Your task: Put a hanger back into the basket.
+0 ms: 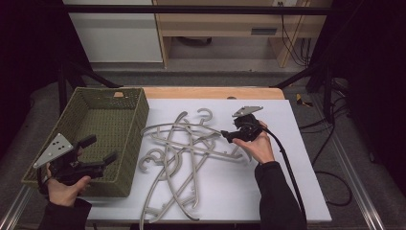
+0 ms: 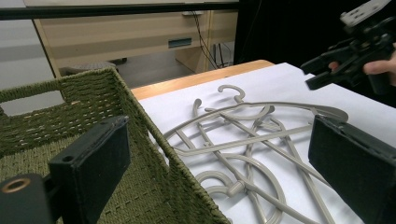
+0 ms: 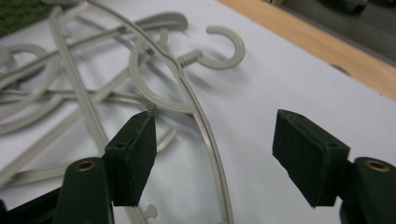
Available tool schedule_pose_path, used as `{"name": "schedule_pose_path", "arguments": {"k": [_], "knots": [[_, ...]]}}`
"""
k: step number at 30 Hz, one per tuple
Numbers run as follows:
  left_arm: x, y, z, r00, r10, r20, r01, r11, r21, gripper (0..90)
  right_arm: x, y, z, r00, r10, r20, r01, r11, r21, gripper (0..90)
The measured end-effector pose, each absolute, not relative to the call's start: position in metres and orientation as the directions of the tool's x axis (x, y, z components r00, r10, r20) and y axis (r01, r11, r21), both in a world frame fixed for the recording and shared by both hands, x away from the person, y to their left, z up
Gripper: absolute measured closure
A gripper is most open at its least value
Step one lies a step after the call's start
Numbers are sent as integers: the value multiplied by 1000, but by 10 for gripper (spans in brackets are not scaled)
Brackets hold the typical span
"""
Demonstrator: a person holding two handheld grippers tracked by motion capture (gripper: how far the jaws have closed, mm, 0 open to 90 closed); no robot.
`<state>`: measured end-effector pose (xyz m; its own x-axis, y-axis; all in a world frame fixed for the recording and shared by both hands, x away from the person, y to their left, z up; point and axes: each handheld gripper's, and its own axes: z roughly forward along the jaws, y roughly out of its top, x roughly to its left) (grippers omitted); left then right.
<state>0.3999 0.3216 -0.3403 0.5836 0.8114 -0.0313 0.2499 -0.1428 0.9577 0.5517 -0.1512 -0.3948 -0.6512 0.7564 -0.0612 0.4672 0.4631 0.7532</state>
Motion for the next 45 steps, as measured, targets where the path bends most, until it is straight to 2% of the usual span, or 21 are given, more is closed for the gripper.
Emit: {"name": "schedule_pose_path", "arguments": {"k": [12, 18, 22, 30, 39, 45], "knots": [[400, 317, -341, 589, 808, -23, 254, -158, 954, 54, 572, -143, -431, -656, 750, -79, 555, 551, 623, 468], [401, 318, -342, 588, 809, -24, 255, -157, 954, 54, 576, -141, -439, -665, 743, -74, 565, 565, 601, 533], [400, 318, -341, 588, 808, -24, 254, -156, 955, 55, 577, -138, -445, -681, 729, -70, 573, 590, 568, 608], [401, 317, -342, 588, 809, -24, 256, -158, 953, 56, 579, -138, -448, -688, 723, -69, 561, 589, 581, 717], [401, 317, -343, 589, 808, -22, 258, -163, 952, 57, 582, -141, -449, -697, 715, -49, 555, 582, 594, 784], [401, 317, -343, 589, 808, -21, 258, -163, 952, 57, 579, -143, -446, -736, 676, -49, 529, 619, 581, 817]]}}
